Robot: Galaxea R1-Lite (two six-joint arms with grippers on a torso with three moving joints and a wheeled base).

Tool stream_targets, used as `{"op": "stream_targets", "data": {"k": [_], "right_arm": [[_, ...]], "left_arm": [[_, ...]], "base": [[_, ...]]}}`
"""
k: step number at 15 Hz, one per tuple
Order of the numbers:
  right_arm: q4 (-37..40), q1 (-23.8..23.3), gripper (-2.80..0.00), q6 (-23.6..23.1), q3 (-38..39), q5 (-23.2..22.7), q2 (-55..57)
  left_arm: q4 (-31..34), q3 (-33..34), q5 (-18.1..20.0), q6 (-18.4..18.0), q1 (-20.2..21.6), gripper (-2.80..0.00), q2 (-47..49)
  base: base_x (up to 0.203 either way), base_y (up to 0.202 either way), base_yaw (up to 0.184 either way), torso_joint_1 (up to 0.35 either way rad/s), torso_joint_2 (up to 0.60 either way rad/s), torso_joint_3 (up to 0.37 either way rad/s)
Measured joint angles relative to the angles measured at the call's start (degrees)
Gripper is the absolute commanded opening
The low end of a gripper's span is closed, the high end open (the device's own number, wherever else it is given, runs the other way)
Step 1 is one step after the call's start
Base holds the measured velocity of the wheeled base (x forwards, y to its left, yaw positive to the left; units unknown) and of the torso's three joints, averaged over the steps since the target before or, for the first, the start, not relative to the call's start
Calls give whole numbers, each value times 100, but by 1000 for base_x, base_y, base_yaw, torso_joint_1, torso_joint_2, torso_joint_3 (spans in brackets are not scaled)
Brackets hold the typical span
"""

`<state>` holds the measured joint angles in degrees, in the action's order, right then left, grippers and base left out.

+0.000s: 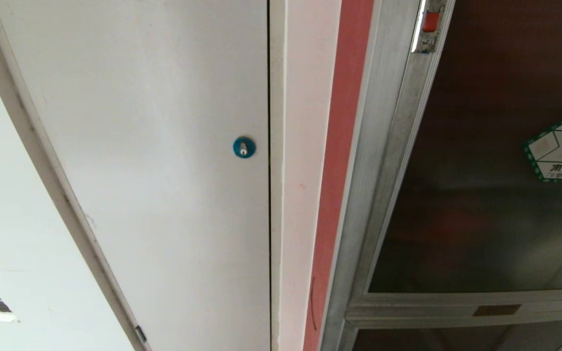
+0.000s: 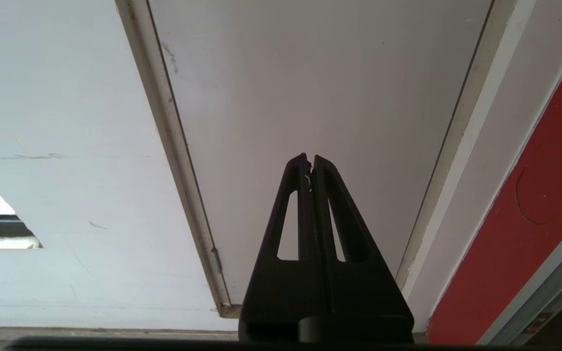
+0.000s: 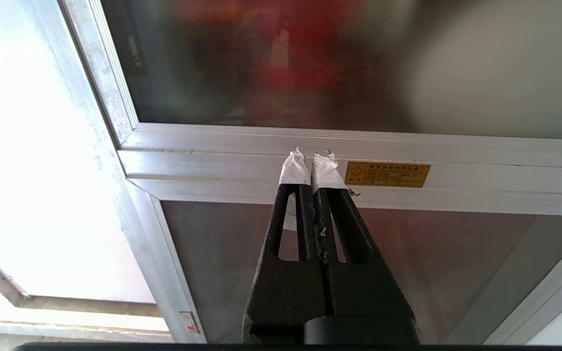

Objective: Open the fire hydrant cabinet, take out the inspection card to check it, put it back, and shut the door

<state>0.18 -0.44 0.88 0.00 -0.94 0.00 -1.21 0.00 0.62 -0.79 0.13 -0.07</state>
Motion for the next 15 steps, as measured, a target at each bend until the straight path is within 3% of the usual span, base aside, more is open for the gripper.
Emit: {"op": "stream_targets", "data": {"k": [12, 15], "right_arm": [[0, -2, -280, -24, 0, -5, 0], [90, -5, -280, -37, -344, -18, 0]], "left_arm": [[2, 0, 0, 0, 2, -280, 0], [2, 0, 0, 0, 2, -280, 0]], "base": [[0, 0, 0, 0, 0, 0], [0, 0, 0, 0, 0, 0]]}}
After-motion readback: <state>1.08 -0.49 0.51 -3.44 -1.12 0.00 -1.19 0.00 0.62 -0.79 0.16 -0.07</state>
